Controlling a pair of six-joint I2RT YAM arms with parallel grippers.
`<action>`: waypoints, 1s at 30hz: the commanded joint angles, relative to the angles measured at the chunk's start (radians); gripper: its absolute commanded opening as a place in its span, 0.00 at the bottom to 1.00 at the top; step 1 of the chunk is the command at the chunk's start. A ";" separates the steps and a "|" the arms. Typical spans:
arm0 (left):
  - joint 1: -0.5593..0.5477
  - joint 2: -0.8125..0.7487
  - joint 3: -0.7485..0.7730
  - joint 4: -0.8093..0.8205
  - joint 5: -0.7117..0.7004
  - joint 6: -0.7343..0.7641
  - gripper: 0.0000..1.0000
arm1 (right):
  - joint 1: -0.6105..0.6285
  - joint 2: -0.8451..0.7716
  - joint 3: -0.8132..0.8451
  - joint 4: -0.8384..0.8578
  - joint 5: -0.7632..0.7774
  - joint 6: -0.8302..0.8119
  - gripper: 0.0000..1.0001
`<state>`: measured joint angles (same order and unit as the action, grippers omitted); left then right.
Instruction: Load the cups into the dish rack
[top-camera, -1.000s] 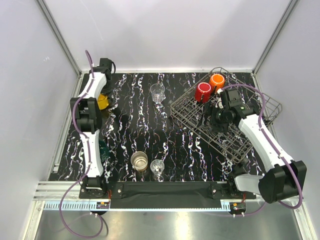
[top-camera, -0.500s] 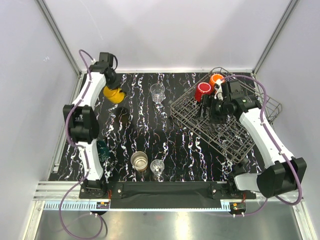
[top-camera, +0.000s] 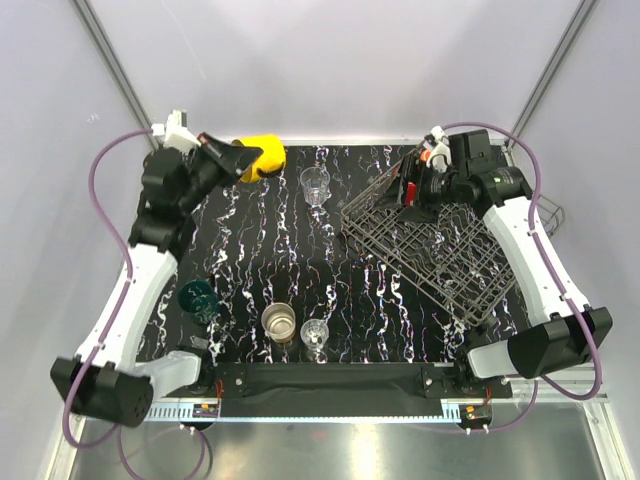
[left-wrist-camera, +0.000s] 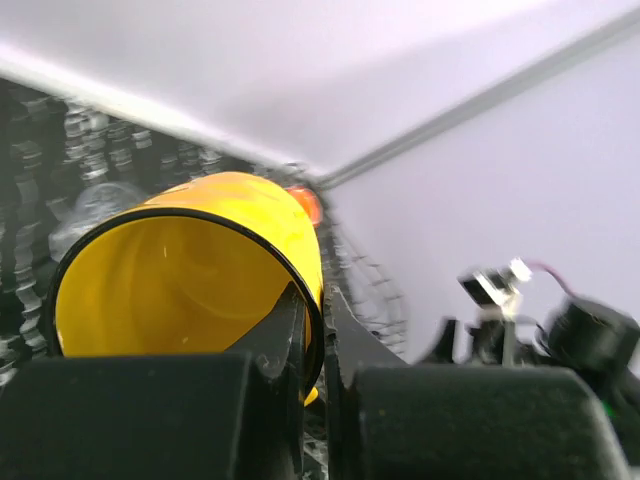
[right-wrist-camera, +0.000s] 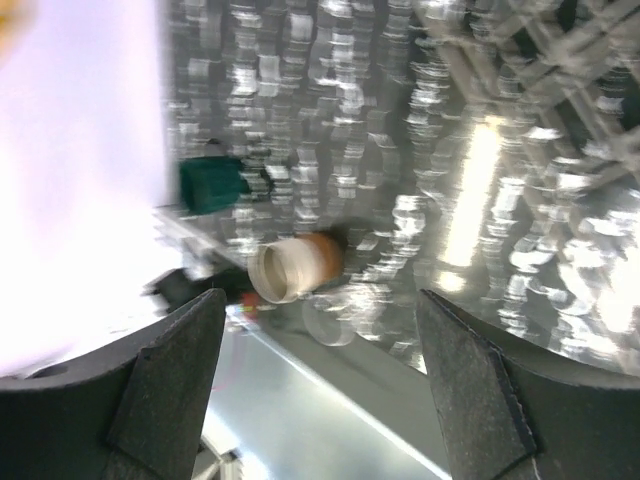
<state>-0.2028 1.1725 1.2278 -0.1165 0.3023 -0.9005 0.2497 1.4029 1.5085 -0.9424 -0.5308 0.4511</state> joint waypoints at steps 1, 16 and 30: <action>0.000 -0.111 -0.126 0.406 0.118 -0.107 0.00 | -0.001 -0.018 0.093 0.079 -0.179 0.143 0.83; -0.144 -0.051 -0.065 0.778 0.181 -0.112 0.00 | 0.103 0.036 0.087 0.933 -0.436 1.026 0.79; -0.253 -0.020 -0.063 0.781 0.087 -0.107 0.00 | 0.235 0.096 0.113 0.903 -0.377 0.999 0.61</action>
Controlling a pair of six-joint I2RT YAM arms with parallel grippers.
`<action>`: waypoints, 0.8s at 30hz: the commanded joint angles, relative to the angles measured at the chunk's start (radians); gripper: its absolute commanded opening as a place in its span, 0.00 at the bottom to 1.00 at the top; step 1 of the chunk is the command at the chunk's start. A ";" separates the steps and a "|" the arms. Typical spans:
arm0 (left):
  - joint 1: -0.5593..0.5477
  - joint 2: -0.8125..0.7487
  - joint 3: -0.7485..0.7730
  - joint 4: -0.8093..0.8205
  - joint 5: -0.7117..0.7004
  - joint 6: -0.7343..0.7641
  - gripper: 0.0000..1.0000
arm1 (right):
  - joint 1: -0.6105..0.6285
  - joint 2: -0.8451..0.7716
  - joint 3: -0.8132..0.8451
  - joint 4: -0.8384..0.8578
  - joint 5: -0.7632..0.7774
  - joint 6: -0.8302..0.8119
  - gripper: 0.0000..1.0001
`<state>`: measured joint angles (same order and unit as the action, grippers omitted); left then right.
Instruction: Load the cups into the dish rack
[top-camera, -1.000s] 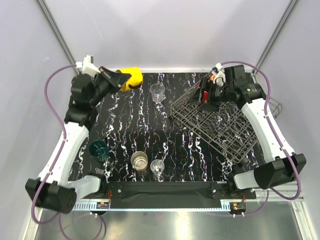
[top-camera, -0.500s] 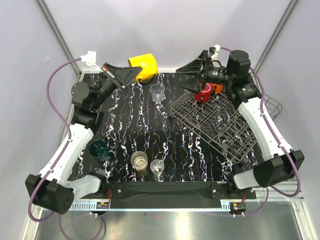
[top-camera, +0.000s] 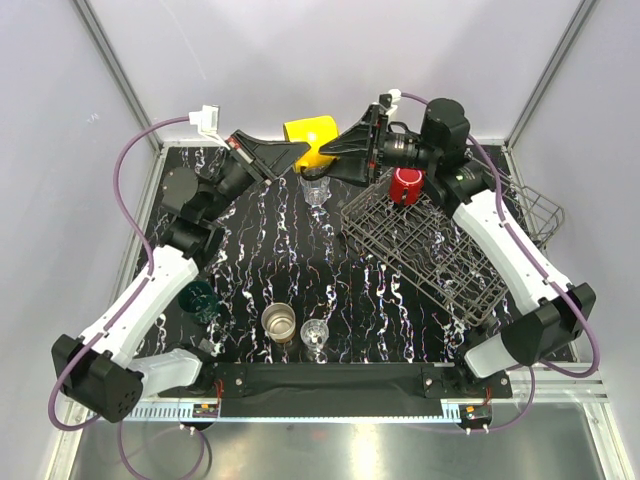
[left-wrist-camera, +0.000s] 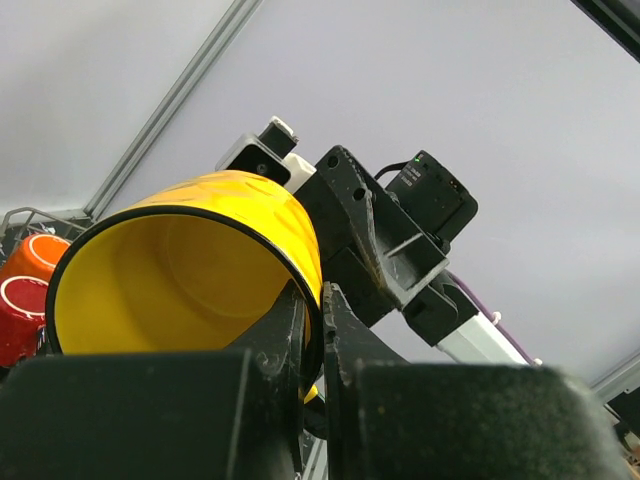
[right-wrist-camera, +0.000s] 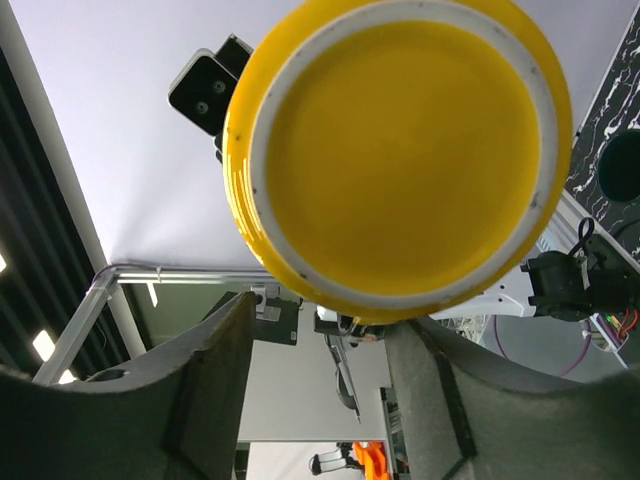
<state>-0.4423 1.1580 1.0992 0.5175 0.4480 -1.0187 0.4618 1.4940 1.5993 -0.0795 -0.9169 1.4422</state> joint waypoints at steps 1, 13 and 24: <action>-0.016 -0.003 0.067 0.153 -0.061 0.009 0.00 | 0.028 0.006 0.019 0.037 0.010 0.007 0.60; -0.096 0.023 0.106 0.099 -0.126 0.048 0.00 | 0.075 0.034 0.048 -0.094 0.110 -0.062 0.44; -0.128 -0.017 0.044 0.087 -0.161 0.060 0.00 | 0.074 0.032 0.045 -0.151 0.219 -0.075 0.36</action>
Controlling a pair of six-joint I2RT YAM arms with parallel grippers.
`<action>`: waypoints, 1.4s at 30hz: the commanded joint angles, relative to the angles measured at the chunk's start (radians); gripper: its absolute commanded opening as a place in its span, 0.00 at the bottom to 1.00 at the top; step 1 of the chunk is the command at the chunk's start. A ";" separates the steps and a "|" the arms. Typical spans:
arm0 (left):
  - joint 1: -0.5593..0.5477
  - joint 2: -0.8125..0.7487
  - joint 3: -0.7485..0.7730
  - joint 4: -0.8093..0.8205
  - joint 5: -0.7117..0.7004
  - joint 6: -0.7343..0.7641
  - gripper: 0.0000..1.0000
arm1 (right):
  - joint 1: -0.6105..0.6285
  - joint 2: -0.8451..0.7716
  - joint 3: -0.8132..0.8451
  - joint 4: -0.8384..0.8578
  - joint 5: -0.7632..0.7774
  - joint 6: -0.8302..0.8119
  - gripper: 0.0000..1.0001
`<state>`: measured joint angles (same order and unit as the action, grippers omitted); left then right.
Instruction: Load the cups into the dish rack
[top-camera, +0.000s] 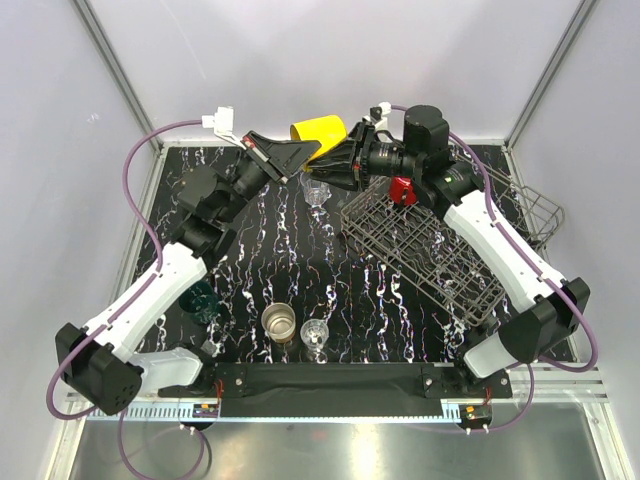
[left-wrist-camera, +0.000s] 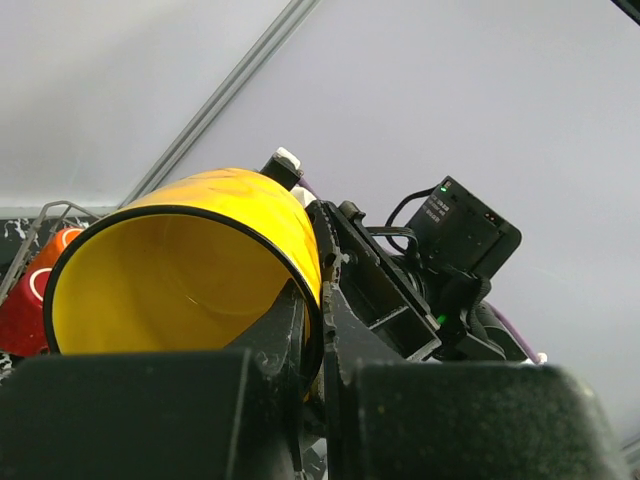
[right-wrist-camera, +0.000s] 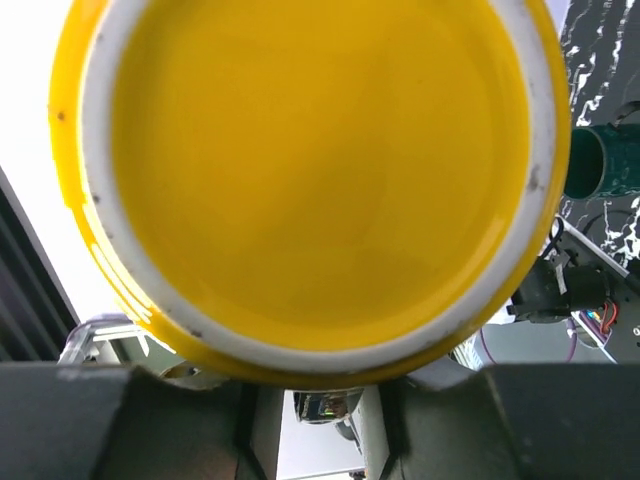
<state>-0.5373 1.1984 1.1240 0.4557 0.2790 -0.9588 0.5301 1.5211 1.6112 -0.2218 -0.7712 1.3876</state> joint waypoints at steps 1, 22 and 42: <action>-0.035 -0.057 0.019 0.146 0.009 -0.001 0.00 | 0.007 0.007 0.033 -0.007 0.075 -0.021 0.36; 0.033 -0.290 0.032 -0.507 -0.329 0.196 0.99 | -0.042 0.014 0.030 -0.206 0.210 -0.286 0.00; 0.161 -0.290 0.286 -1.239 -0.395 0.580 0.99 | -0.137 0.155 -0.068 -0.496 0.814 -1.036 0.00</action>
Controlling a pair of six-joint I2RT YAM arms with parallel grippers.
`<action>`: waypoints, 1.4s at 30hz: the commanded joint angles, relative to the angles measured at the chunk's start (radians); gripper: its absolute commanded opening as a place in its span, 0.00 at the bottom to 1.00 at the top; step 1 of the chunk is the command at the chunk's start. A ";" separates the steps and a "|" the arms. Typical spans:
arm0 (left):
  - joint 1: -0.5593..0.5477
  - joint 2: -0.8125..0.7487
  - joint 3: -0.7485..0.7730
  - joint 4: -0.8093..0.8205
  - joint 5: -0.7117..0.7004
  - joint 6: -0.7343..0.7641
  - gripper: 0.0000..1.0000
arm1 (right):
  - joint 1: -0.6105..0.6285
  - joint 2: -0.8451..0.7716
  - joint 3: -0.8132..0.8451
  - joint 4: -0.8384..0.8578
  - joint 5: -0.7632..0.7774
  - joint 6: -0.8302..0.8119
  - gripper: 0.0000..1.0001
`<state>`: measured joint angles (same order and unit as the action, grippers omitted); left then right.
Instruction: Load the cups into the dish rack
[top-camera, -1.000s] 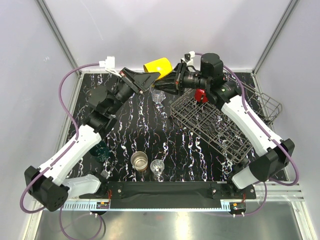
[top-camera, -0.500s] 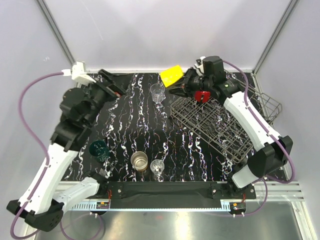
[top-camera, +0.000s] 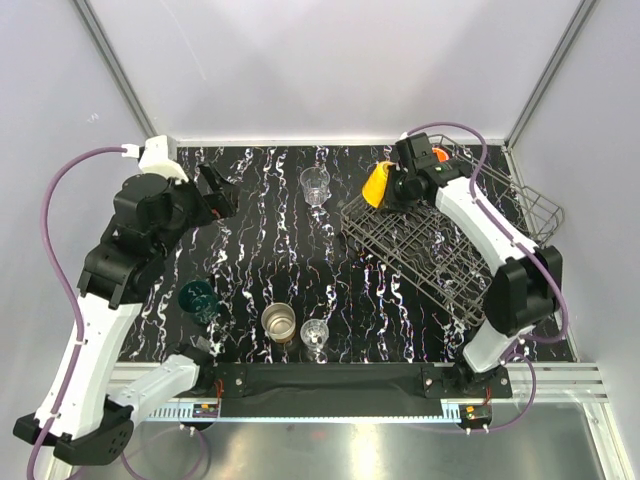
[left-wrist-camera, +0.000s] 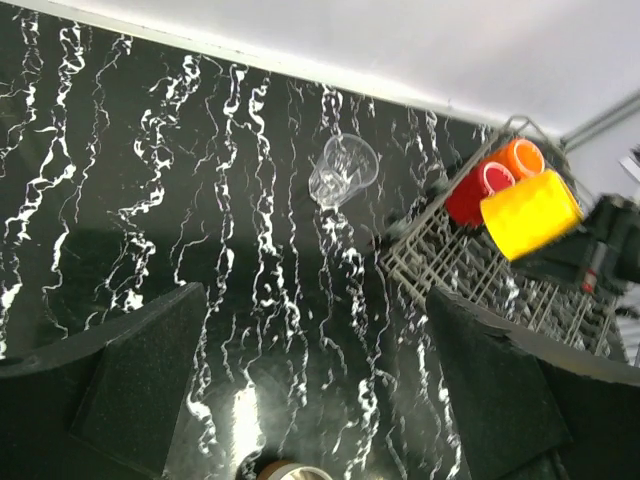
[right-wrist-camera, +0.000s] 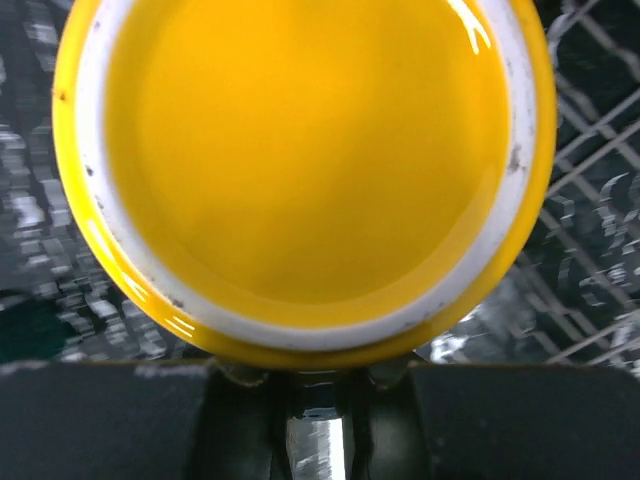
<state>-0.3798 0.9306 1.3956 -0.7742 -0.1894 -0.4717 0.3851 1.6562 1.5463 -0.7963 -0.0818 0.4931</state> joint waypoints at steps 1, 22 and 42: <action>0.005 -0.018 0.017 -0.022 0.086 0.085 0.99 | 0.008 0.034 -0.009 0.086 0.135 -0.155 0.00; 0.015 0.059 0.034 -0.143 0.096 0.091 0.99 | 0.023 0.246 -0.109 0.289 0.277 -0.145 0.00; 0.032 0.086 0.014 -0.129 0.245 0.077 0.99 | 0.057 0.373 -0.101 0.387 0.300 -0.128 0.14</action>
<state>-0.3565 1.0115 1.3968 -0.9417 0.0040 -0.3916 0.4286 1.9911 1.4078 -0.4316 0.2211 0.3523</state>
